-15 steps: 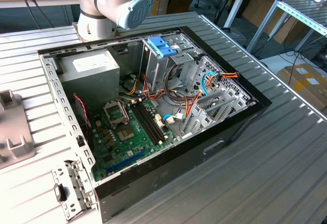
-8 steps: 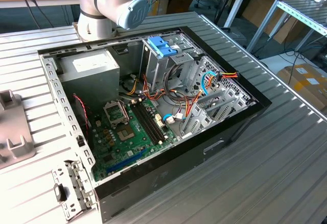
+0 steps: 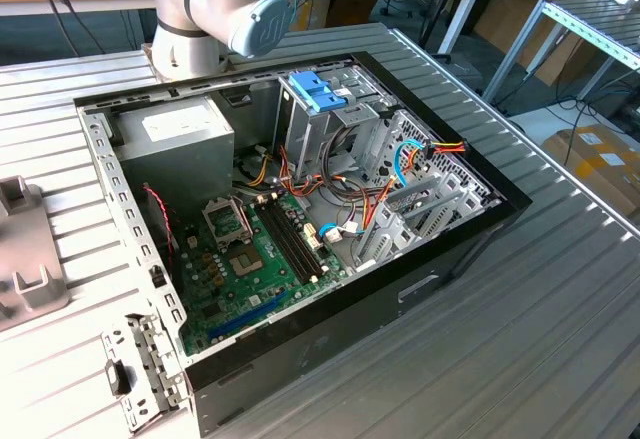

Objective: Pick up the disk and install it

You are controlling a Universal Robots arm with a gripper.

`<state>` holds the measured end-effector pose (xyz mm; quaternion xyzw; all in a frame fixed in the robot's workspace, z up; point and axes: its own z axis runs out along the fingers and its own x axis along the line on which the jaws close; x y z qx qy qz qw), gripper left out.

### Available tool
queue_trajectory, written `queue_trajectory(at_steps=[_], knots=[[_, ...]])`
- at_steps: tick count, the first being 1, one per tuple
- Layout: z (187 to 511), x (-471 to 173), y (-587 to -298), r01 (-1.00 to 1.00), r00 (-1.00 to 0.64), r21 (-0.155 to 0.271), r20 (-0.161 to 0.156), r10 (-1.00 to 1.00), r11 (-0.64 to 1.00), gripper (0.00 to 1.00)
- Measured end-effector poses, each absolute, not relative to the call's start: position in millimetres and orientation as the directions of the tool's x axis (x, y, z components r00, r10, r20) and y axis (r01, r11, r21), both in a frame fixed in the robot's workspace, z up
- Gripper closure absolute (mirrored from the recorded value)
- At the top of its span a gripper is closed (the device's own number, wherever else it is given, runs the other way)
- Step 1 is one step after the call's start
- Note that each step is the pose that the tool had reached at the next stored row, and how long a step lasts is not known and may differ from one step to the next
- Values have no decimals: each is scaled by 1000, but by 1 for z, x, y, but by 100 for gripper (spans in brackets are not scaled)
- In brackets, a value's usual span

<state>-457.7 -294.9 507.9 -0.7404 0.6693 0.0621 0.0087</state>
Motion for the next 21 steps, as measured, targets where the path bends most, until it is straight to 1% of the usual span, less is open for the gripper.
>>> queue_trajectory(at_steps=[21], knots=[[508, -454, -295, -992, 96, 70, -104, -990, -104, 63]])
